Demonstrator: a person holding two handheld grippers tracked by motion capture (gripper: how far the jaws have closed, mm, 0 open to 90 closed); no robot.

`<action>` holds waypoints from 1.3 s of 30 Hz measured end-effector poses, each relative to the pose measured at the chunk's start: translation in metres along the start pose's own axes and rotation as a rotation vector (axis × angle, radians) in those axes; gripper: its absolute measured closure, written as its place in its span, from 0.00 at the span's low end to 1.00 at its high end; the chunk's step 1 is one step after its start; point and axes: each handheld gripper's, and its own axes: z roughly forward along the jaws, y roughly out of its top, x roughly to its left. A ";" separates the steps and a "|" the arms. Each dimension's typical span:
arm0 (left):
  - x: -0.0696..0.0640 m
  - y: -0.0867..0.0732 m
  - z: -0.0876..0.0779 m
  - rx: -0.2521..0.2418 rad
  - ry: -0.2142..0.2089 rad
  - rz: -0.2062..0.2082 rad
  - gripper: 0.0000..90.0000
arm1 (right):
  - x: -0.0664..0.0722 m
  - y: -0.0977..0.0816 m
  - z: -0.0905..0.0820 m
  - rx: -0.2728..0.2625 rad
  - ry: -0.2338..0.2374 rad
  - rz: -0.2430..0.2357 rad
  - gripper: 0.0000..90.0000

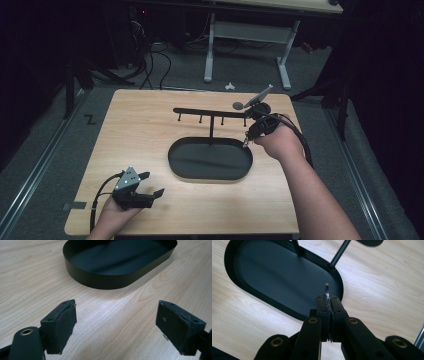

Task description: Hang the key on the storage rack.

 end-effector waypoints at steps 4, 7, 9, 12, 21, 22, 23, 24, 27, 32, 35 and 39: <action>0.000 0.000 0.000 -0.002 0.000 -0.001 0.19 | 0.001 0.006 -0.004 -0.012 0.002 0.000 0.98; 0.000 0.000 0.000 -0.002 0.001 -0.001 0.19 | 0.002 0.009 -0.006 -0.016 0.002 0.007 0.98; 0.000 0.000 0.000 -0.001 0.002 -0.001 0.19 | 0.002 0.011 -0.006 -0.022 0.004 0.003 0.98; 0.000 0.000 0.000 -0.002 0.001 -0.001 0.19 | 0.002 0.013 -0.005 -0.021 0.001 -0.005 0.98; 0.000 0.000 0.000 0.000 0.000 -0.001 0.19 | 0.000 0.015 -0.005 -0.026 0.009 0.004 0.98; 0.000 0.000 0.000 0.000 0.000 -0.001 0.19 | 0.000 0.016 -0.006 -0.029 0.008 0.005 0.98; 0.000 0.000 0.000 0.000 0.000 -0.001 0.19 | 0.000 0.016 -0.006 -0.031 0.009 0.005 0.98; 0.000 0.000 0.000 0.000 0.000 -0.001 0.19 | 0.000 0.016 -0.007 -0.027 0.006 0.005 0.98; 0.000 0.000 0.000 -0.001 0.001 -0.001 0.19 | -0.002 0.016 -0.007 -0.033 0.008 0.007 0.98; 0.000 0.000 0.000 0.000 0.001 -0.001 0.19 | -0.003 0.017 -0.008 -0.035 0.008 0.010 0.98; 0.000 0.000 0.000 0.002 0.000 0.000 0.19 | -0.004 0.018 -0.008 -0.035 0.007 0.014 0.98; 0.000 0.000 0.000 0.002 0.000 0.000 0.19 | -0.006 0.020 -0.008 -0.038 0.002 0.017 0.97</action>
